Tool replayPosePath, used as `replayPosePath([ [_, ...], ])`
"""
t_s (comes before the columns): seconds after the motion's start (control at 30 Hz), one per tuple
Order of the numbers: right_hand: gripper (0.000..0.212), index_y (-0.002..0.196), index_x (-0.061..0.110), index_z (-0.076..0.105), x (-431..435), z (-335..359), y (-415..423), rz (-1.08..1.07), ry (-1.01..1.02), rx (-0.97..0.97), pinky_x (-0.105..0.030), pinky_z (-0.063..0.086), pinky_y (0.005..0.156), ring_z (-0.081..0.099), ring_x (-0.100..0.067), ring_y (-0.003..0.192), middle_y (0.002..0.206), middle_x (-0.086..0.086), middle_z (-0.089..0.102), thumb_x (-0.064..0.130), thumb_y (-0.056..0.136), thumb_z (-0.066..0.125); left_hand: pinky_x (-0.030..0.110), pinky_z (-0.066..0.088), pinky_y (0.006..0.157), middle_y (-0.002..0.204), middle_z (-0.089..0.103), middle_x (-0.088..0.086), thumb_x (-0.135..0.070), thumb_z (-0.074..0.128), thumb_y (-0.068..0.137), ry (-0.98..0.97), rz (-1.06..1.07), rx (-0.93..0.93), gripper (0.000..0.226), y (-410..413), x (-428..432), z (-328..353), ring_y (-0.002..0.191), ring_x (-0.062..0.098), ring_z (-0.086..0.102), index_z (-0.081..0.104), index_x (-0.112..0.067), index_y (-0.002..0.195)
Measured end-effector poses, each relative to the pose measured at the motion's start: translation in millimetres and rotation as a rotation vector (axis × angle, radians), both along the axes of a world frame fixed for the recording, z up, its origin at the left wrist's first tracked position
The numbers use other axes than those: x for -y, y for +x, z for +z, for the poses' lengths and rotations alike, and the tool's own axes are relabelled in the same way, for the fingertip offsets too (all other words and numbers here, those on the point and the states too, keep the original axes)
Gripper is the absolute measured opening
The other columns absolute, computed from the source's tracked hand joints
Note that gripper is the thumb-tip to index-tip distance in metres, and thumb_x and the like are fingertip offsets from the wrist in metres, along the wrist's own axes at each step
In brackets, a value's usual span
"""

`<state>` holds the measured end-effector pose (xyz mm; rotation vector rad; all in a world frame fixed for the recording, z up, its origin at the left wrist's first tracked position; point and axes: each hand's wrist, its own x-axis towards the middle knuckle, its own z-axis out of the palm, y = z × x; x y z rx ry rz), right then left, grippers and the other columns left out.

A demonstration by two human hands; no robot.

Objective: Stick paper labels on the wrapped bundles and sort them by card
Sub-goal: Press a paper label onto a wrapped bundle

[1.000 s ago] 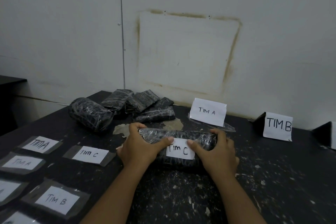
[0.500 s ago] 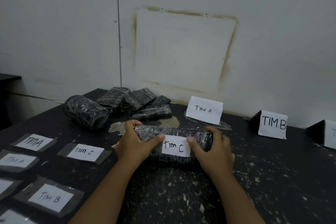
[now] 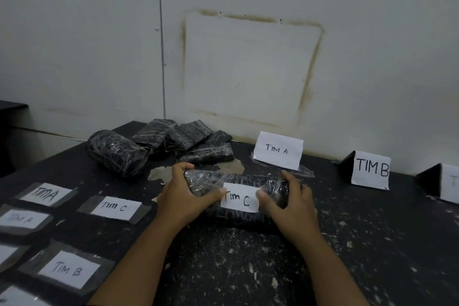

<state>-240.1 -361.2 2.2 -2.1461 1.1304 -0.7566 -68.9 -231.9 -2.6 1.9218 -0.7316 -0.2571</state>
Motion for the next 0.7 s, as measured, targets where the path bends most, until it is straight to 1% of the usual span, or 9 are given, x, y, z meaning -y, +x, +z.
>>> replayPosePath([
  [0.07, 0.104, 0.143, 0.038, 0.013, -3, 0, 1, -0.015, -0.047, -0.107, -0.047, 0.023, 0.111, 0.025, -0.028, 0.134, 0.145, -0.006, 0.02, 0.073, 0.059, 0.064, 0.049, 0.042, 0.1, 0.128, 0.052, -0.001, -0.078, 0.074, 0.029, 0.056, -0.007, 0.05, 0.104, -1, -2, 2, 0.116, 0.025, 0.051, 0.026, -0.046, 0.115],
  [0.1, 0.111, 0.143, 0.037, 0.01, -3, 0, 2, -0.023, -0.075, -0.139, -0.046, 0.023, 0.11, 0.024, -0.028, 0.135, 0.145, -0.007, 0.02, 0.074, 0.055, 0.066, 0.05, 0.04, 0.102, 0.132, 0.05, -0.001, -0.077, 0.076, 0.029, 0.08, -0.006, 0.079, 0.11, -2, -2, 2, 0.12, 0.026, 0.05, 0.026, -0.044, 0.121],
  [0.17, 0.113, 0.143, 0.036, 0.009, -3, 0, 4, -0.029, -0.08, -0.145, -0.046, 0.023, 0.11, 0.024, -0.028, 0.135, 0.146, -0.009, 0.019, 0.072, 0.054, 0.069, 0.05, 0.038, 0.104, 0.137, 0.049, -0.001, -0.072, 0.079, 0.033, 0.105, -0.001, 0.116, 0.113, -3, -1, 2, 0.123, 0.026, 0.048, 0.027, -0.04, 0.128],
  [0.33, 0.093, 0.142, 0.038, 0.019, 5, 0, 0, 0.04, 0.007, -0.056, -0.047, 0.029, 0.11, 0.028, -0.031, 0.132, 0.144, -0.01, 0.021, 0.049, 0.068, 0.075, 0.048, 0.04, 0.102, 0.135, 0.049, -0.001, -0.066, 0.082, 0.04, 0.1, -0.012, 0.089, 0.102, 0, 0, 2, 0.121, 0.025, 0.049, 0.031, -0.039, 0.124],
  [0.43, 0.076, 0.14, 0.038, 0.024, 8, -2, -3, 0.079, 0.016, -0.015, -0.045, 0.03, 0.109, 0.031, -0.032, 0.13, 0.142, -0.011, 0.023, 0.031, 0.08, 0.07, 0.046, 0.043, 0.099, 0.131, 0.051, -0.001, -0.06, 0.084, 0.046, 0.083, -0.033, 0.068, 0.094, 2, 0, 2, 0.117, 0.026, 0.051, 0.033, -0.038, 0.122],
  [0.5, 0.07, 0.14, 0.038, 0.027, 8, -3, -4, 0.084, 0.02, 0.011, -0.045, 0.03, 0.109, 0.033, -0.032, 0.129, 0.142, -0.011, 0.024, 0.026, 0.084, 0.066, 0.044, 0.045, 0.097, 0.126, 0.052, -0.001, -0.053, 0.086, 0.051, 0.053, -0.057, 0.053, 0.087, 4, -1, 1, 0.114, 0.026, 0.052, 0.033, -0.038, 0.119],
  [0.57, 0.067, 0.139, 0.04, 0.028, 7, -1, -4, 0.078, 0.039, 0.026, -0.047, 0.028, 0.11, 0.034, -0.031, 0.129, 0.142, -0.01, 0.025, 0.03, 0.084, 0.065, 0.04, 0.047, 0.094, 0.12, 0.052, -0.002, -0.044, 0.087, 0.055, 0.016, -0.081, 0.019, 0.081, 7, -1, 0, 0.109, 0.023, 0.053, 0.035, -0.038, 0.116],
  [0.63, 0.068, 0.135, 0.044, 0.028, 4, 1, -2, 0.037, 0.056, 0.013, -0.049, 0.023, 0.111, 0.032, -0.029, 0.131, 0.143, -0.006, 0.025, 0.047, 0.079, 0.065, 0.039, 0.048, 0.091, 0.116, 0.054, -0.003, -0.039, 0.088, 0.057, -0.012, -0.098, -0.034, 0.076, 9, -2, 0, 0.101, 0.02, 0.055, 0.037, -0.038, 0.114],
  [0.7, 0.074, 0.13, 0.044, 0.029, -3, 2, 4, -0.065, 0.033, -0.017, -0.047, 0.022, 0.108, 0.032, -0.027, 0.13, 0.142, -0.004, 0.027, 0.067, 0.068, 0.062, 0.043, 0.047, 0.094, 0.112, 0.057, -0.007, -0.057, 0.085, 0.047, -0.025, -0.058, -0.05, 0.079, 5, -1, 0, 0.1, 0.019, 0.056, 0.037, -0.043, 0.108],
])
